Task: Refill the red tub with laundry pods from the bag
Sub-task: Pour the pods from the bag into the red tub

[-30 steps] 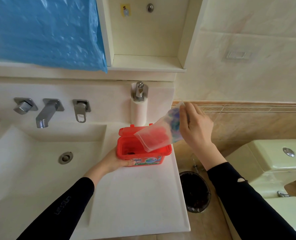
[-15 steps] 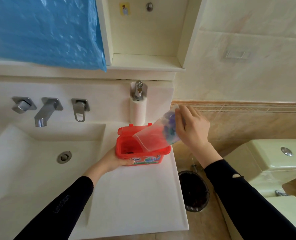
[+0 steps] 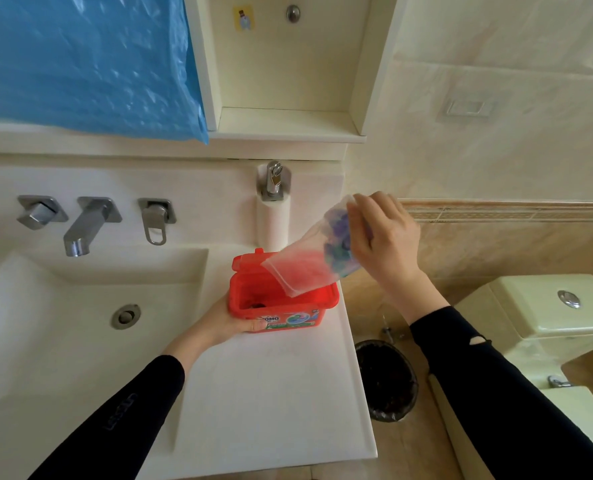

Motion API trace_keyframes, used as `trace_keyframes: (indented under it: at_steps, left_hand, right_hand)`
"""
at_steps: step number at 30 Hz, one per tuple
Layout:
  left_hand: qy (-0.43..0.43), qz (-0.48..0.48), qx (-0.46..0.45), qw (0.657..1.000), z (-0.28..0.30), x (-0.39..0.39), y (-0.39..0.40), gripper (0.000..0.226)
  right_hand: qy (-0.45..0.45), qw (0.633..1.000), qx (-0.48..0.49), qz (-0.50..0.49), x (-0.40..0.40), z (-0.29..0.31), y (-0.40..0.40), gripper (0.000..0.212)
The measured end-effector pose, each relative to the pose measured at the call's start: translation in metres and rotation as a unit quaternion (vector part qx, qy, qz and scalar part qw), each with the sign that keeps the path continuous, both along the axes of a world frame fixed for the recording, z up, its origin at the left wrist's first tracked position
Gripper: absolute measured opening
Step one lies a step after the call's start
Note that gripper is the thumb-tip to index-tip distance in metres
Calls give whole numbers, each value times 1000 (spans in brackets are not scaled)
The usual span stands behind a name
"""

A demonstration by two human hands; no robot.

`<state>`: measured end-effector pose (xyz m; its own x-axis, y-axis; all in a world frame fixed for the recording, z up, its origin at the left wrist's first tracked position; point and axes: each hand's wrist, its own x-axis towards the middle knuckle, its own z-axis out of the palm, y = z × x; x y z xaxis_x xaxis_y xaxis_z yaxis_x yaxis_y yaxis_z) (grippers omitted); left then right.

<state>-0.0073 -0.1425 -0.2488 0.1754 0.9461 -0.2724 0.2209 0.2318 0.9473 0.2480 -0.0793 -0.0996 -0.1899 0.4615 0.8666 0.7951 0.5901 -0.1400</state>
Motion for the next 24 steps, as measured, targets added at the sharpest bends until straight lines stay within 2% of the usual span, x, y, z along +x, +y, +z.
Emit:
trace_keyframes:
  at_steps: [5,8,11,14,21,24]
  left_hand:
    - [3,-3,2,1000,2,2,0,58]
    - [2,1,-1,1000,2,2,-1,60]
    - [8,-4,2,1000,3,3,-1,63]
    - [10,1,5,1000,3,2,-1,64]
    - [-10,4,4,1000,2,3,-1,70]
    - [-16,-1,3,1000,5,4,-1,66]
  right_hand:
    - [-71,997,11,-14,-1,-1,1,20]
    - [-24,1000,9,-14,0,5,5,17]
    - [-80,997,-1,-18,-3,-6,2,15]
    - [-52,998,-25,-22,-3,-8,1,19]
    - [-15,1000,5,-6,-2,8,2,30]
    - [-53,998,-27,-19,-3,-3,0,27]
